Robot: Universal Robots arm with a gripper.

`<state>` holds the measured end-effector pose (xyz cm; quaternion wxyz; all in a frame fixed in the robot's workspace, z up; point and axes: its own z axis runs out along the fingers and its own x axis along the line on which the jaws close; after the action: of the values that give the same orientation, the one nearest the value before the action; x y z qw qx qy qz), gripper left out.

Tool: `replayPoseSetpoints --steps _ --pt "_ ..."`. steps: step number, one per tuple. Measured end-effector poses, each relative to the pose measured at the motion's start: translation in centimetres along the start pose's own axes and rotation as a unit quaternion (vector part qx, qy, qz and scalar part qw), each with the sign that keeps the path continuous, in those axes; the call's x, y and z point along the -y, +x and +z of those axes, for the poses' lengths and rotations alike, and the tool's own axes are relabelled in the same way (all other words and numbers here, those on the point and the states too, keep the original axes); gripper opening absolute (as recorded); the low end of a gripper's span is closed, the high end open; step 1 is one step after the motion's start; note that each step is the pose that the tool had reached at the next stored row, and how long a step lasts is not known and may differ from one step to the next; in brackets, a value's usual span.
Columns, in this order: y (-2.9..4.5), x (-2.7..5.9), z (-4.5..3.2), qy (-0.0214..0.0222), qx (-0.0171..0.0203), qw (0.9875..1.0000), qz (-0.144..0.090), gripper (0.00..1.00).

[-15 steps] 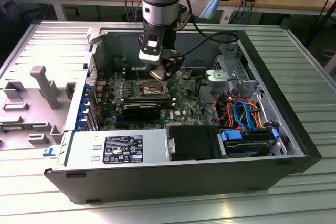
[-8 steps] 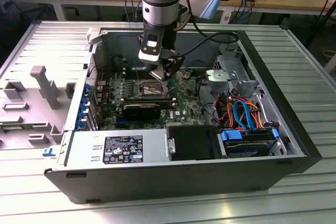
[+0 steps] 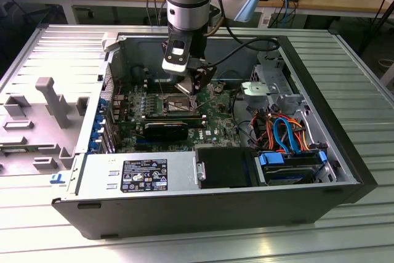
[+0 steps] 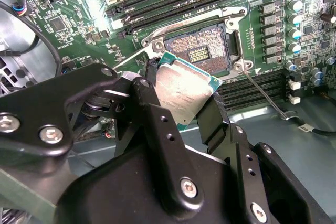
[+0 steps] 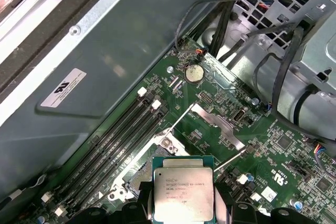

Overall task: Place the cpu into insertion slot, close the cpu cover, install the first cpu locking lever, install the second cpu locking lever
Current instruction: 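Place the cpu into insertion slot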

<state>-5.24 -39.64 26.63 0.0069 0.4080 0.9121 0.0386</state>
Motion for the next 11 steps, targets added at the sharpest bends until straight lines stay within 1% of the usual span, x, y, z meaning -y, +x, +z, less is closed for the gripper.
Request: replayPoseSetpoints --steps 7,11 --pt "0.0 0.0 0.01 -0.0001 0.0003 1.0 0.004 0.55" --pt "0.0 0.0 0.03 -0.0002 0.0008 0.9999 0.01 0.55"
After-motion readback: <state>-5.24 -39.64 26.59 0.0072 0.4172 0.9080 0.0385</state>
